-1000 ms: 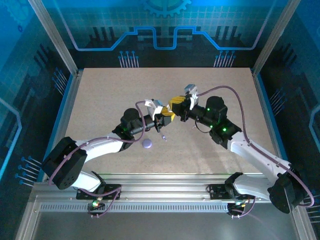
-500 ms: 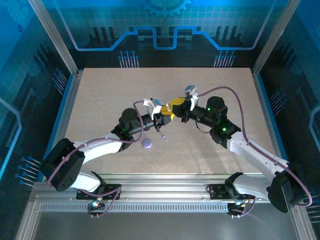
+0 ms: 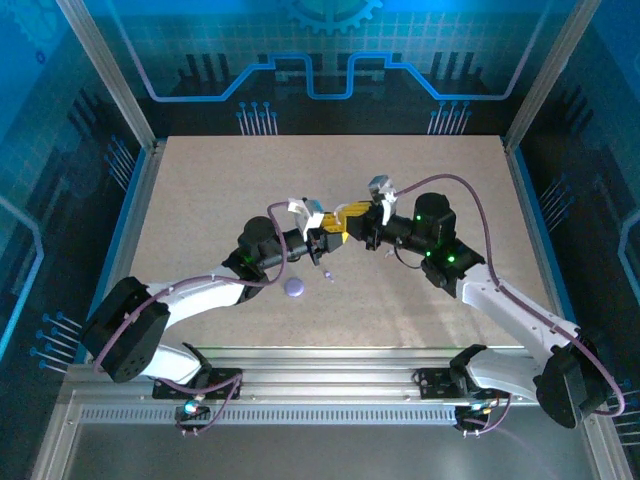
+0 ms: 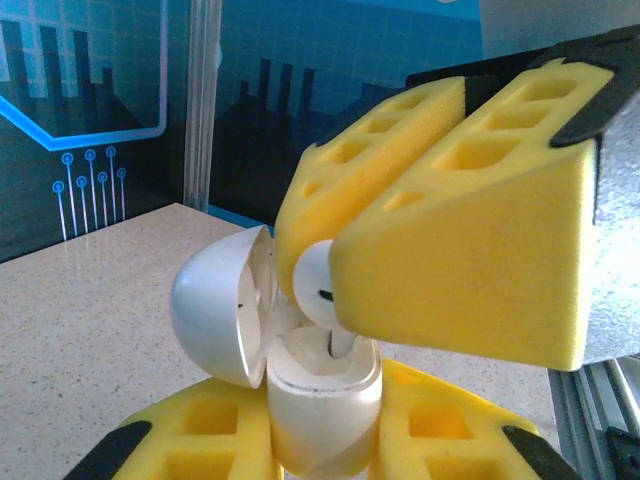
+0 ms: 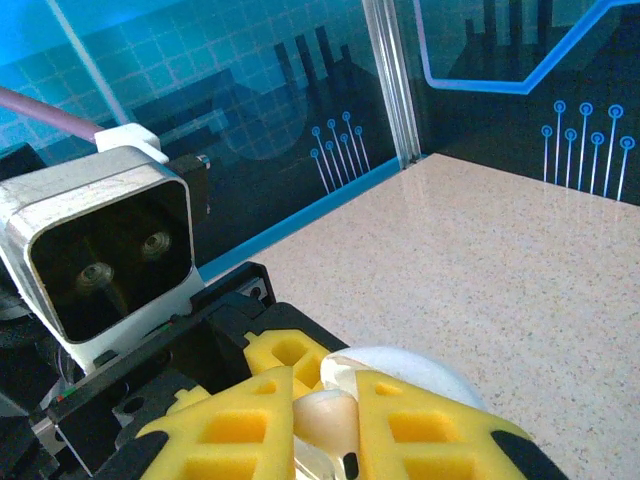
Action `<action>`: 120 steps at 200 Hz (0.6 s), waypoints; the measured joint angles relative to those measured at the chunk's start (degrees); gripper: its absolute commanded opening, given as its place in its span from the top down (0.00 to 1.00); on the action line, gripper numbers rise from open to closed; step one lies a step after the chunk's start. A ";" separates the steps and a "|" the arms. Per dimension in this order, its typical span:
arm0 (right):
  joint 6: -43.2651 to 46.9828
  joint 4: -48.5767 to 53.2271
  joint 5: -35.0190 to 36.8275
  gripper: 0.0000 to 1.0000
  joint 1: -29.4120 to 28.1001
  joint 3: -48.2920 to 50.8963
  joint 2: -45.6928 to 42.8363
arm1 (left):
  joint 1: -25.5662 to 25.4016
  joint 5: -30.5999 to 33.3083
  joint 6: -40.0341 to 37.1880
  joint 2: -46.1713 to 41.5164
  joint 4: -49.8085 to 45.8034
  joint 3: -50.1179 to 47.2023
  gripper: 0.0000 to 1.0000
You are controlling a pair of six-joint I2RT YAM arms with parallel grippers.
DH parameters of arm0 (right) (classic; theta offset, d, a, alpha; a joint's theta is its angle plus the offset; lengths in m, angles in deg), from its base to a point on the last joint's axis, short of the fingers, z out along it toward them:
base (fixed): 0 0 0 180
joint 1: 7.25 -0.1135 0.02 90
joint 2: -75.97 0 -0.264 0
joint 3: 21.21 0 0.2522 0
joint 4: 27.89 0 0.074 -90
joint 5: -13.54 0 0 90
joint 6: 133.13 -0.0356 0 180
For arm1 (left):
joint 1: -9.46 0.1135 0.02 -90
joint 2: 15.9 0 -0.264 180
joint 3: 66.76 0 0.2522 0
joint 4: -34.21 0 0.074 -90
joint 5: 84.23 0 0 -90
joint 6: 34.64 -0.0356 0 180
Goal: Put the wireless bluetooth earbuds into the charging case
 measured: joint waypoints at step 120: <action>-1.38 3.78 -1.11 0.58 0.55 -2.64 0.00 | 0.02 -0.79 -0.20 -1.22 -1.31 0.00 0.84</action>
